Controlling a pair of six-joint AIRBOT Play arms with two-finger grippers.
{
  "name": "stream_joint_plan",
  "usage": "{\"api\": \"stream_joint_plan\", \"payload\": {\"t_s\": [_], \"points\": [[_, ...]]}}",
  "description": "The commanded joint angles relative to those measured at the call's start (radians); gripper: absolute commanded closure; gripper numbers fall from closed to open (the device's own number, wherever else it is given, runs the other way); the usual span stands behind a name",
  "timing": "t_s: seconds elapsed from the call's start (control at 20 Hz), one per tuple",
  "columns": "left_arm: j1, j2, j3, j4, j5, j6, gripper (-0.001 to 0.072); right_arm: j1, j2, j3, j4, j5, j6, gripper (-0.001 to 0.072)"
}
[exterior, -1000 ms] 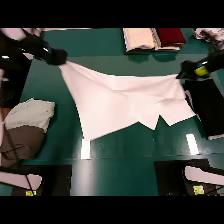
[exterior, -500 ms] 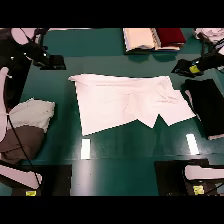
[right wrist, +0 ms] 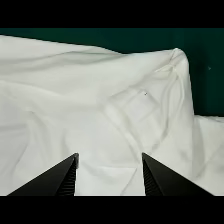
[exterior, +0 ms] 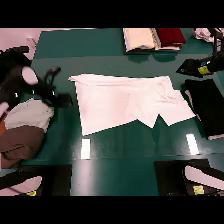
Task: Fold the shirts.
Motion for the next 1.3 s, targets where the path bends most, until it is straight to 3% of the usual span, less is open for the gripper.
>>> {"api": "stream_joint_plan", "payload": {"t_s": [0.0,0.35,0.65,0.7,0.75,0.8,1.1,1.25], "points": [[-0.032,0.141,-0.306,-0.144,0.110,-0.018,0.0106,0.037,0.038,-0.030,0.000,-0.011,-0.003,0.0262],[-0.032,0.156,-0.502,-0.460,0.268,0.090,0.0107,0.108,0.038,-0.030,0.000,-0.027,-0.003,0.0262],[-0.177,0.148,-0.507,-0.478,0.392,0.077,0.0109,0.114,0.038,-0.030,0.002,-0.026,-0.002,0.0262],[-0.182,0.148,-0.504,-0.478,0.399,0.068,0.0309,0.113,0.038,-0.030,0.002,-0.022,-0.002,0.0262],[-0.181,0.149,-0.495,-0.468,0.398,0.069,0.0578,0.111,0.038,-0.030,0.001,-0.012,-0.002,0.0262],[-0.170,0.149,-0.474,-0.449,0.385,0.069,0.0684,0.110,0.038,-0.030,-0.003,0.006,-0.003,0.0262],[0.076,0.299,-0.285,-0.192,0.168,0.052,0.0685,0.033,0.043,-0.050,-0.011,0.187,-0.011,0.0262],[0.168,0.385,-0.277,-0.069,0.073,0.050,0.0685,-0.004,0.122,-0.232,-0.010,0.145,-0.011,0.0262]]}}
